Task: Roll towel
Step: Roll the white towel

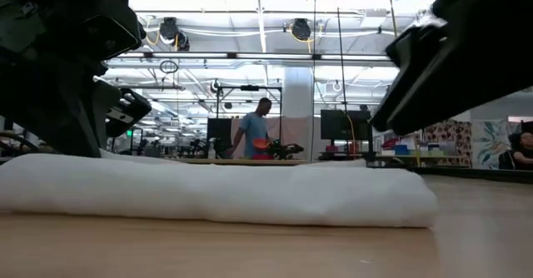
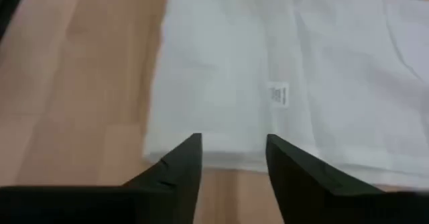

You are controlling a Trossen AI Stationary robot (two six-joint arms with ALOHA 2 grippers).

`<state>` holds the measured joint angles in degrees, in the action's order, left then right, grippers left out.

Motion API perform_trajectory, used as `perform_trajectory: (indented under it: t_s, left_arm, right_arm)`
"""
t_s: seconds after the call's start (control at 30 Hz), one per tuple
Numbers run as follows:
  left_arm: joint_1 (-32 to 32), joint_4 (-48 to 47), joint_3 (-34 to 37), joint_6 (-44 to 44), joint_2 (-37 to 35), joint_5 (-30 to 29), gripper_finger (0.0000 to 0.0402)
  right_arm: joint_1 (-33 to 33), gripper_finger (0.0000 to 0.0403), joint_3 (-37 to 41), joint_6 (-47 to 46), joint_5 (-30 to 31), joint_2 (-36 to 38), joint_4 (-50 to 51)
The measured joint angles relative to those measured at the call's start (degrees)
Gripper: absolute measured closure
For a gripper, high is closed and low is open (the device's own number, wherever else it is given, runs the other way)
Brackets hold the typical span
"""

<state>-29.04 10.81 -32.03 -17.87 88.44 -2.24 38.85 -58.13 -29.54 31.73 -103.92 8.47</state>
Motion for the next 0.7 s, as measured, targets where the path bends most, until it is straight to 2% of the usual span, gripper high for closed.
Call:
perform_trajectory:
  t_s: [0.17,0.3,0.5,0.7]
  left_arm:
    - [0.00,0.38,-0.02,-1.31,-0.01,-2.06,0.0366]
    - [0.10,0.80,-0.11,-1.87,-0.02,-3.26,0.0331]
    - [0.15,0.79,-0.36,-2.79,-1.97,-6.96,0.0272]
    - [-0.94,1.41,-1.05,-2.70,-8.16,-7.23,0.0245]
  right_arm:
    - [4.11,0.0208,0.00,-0.84,4.60,-2.01,-5.37]
    - [4.88,0.0185,0.00,3.72,7.56,-5.95,-16.44]
    - [4.29,0.0178,-0.04,7.20,9.25,-11.48,-24.95]
    - [3.10,0.0173,-0.07,2.20,8.89,-15.10,-24.92]
